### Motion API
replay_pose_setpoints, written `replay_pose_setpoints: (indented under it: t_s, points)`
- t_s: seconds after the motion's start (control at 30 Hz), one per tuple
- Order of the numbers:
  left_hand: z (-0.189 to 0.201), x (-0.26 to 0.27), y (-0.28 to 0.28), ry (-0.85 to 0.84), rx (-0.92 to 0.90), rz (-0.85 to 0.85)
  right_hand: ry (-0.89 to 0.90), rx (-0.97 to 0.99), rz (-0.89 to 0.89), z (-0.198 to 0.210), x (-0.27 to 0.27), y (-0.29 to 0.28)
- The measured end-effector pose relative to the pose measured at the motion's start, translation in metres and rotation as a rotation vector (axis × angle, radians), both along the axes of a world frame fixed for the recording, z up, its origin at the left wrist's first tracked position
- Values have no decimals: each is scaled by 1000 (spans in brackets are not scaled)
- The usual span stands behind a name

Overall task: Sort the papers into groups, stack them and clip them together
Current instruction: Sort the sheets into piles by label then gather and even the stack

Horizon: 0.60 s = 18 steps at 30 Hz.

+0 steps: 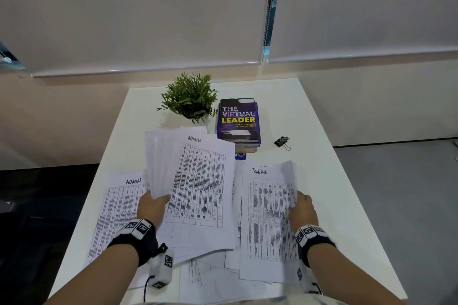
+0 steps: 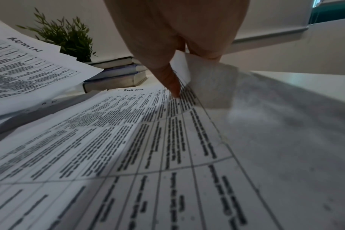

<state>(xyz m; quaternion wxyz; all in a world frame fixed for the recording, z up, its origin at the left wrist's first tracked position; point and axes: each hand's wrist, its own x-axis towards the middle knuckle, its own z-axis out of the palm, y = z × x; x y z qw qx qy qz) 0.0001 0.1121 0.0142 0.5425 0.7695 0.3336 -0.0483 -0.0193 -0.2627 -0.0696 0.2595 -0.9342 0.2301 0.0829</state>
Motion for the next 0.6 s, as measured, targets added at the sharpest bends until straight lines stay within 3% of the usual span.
replay_pose_setpoints:
  t_s: [0.6]
  points:
    - [0,-3,-12,7,46,12,-4,15,-20,-4,4,-4]
